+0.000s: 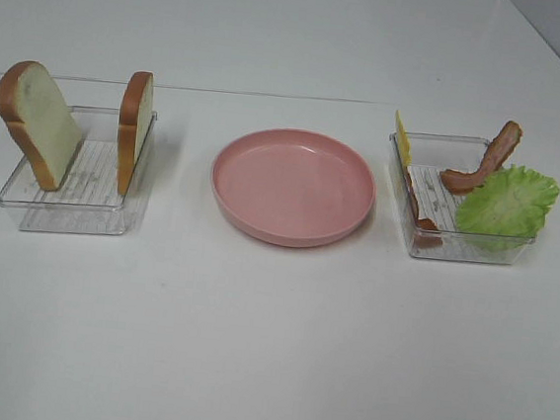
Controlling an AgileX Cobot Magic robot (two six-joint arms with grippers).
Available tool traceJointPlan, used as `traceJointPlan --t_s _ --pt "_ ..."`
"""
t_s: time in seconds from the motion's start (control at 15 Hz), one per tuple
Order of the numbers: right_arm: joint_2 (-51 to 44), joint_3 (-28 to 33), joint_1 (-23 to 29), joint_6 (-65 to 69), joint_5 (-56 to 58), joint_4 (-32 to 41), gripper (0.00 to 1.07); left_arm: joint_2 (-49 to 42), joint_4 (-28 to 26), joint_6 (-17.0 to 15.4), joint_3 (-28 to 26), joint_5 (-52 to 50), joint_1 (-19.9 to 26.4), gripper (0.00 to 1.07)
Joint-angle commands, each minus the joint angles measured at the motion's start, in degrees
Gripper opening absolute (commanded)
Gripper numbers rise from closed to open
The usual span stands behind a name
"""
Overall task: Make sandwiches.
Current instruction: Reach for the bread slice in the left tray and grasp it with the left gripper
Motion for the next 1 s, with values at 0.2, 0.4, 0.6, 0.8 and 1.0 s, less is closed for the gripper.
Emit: traceJointPlan --t_s 0.2,0.4,0.6,0.8,1.0 --pt "-1.78 0.17 -0.34 -0.86 -0.57 0.0 0.99 -0.92 -0.4 -0.34 0.11 -0.17 0.11 0.98" --pt "-1.78 0.17 -0.34 -0.86 -0.57 0.0 0.99 -0.92 -0.4 -0.34 0.11 -0.17 0.11 0.98" --pt "-1.78 0.17 -0.34 -0.86 -0.57 0.0 0.99 1.66 -0.57 -0.57 -1.83 -1.95 0.11 0.98" --pt "-1.78 0.17 -0.34 -0.86 -0.57 0.0 0.99 9.85 -0.57 -2.06 -5.44 -9.0 0.11 0.98" --pt "-1.78 0.17 -0.34 -0.86 -0.57 0.0 0.99 23.61 -1.03 -5.04 -11.12 -11.12 0.11 0.98"
